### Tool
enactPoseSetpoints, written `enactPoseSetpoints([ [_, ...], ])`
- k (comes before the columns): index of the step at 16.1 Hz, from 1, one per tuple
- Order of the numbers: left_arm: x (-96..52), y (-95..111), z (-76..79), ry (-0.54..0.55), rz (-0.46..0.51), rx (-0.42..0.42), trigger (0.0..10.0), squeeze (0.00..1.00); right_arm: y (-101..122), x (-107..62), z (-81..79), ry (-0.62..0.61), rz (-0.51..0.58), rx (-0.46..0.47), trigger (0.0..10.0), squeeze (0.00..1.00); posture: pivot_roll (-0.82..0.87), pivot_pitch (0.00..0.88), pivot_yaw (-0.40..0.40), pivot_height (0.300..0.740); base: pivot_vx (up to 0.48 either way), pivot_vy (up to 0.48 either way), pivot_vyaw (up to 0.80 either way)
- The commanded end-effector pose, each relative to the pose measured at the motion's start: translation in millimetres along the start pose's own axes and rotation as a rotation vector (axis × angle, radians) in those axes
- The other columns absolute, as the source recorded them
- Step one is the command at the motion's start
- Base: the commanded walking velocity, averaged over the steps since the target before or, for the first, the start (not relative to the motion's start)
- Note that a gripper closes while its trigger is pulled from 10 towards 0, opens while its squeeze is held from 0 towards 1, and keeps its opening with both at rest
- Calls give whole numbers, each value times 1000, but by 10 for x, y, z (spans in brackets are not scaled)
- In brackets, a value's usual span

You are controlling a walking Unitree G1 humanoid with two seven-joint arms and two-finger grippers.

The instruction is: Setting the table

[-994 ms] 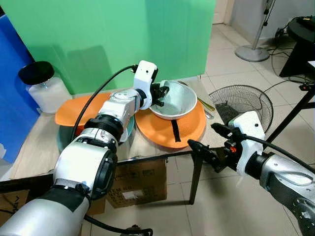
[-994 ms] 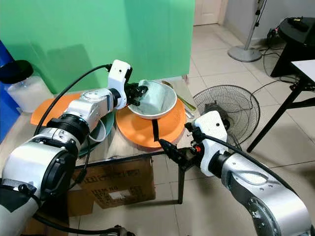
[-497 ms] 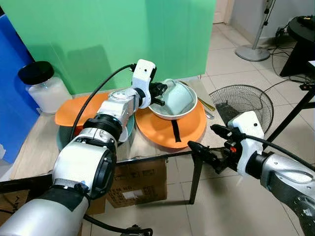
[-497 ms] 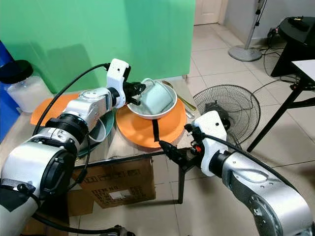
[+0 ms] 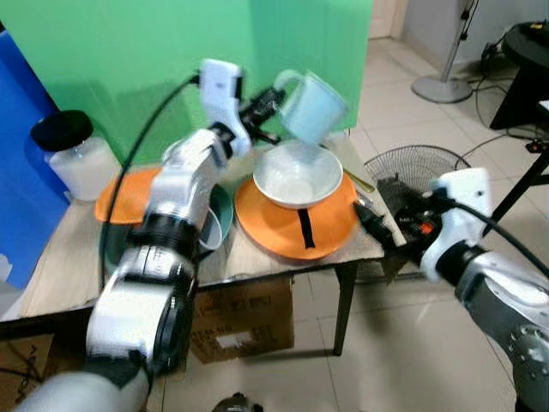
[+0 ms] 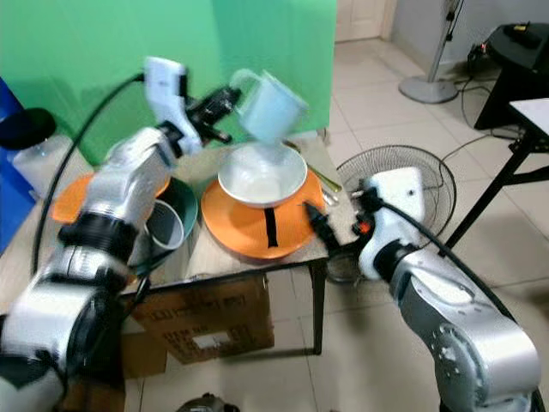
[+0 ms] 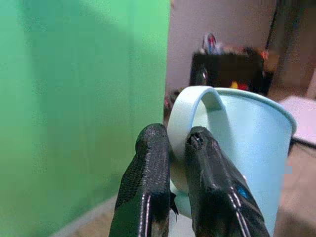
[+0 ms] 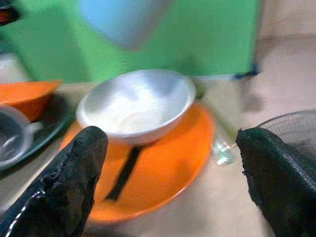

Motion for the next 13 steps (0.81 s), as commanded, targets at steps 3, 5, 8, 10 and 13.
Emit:
enactPoseSetpoints([
  [3, -300, 225, 176, 19, 162, -19, 0, 0, 99, 8, 115, -193, 147, 16, 10000, 0, -24, 0, 138, 740, 0, 0, 0],
  [5, -457, 187, 210, 55, 177, -44, 0, 0, 44, 25, 80, -166, 153, 105, 10000, 0, -8, 0, 123, 740, 0, 0, 0],
  [8, -704, 53, 280, 126, 152, -7, 0, 0, 41, -37, 91, -216, 193, 40, 10000, 0, -6, 0, 125, 740, 0, 0, 0],
  [10, -739, 38, 363, 146, 150, -35, 0, 0, 10, -59, 153, -293, 185, 40, 10000, 0, 4, 0, 116, 740, 0, 0, -400],
  [13, -767, -72, 341, 213, 111, -36, 0, 0, -43, -2, 167, -320, 168, 30, 10000, 0, 8, 0, 107, 740, 0, 0, -800],
])
Point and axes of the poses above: a point about 5 cm out from each wrist's last joint towards the gripper, its own x axis pointing out of the wrist towards the gripper, its own y axis along the axis of the wrist's last joint, z = x × y, the point moved 5 cm from there along x, pointing out of the wrist towards the gripper, and after that the axes turned 5 degrees about -x, right-handed, at the moved point
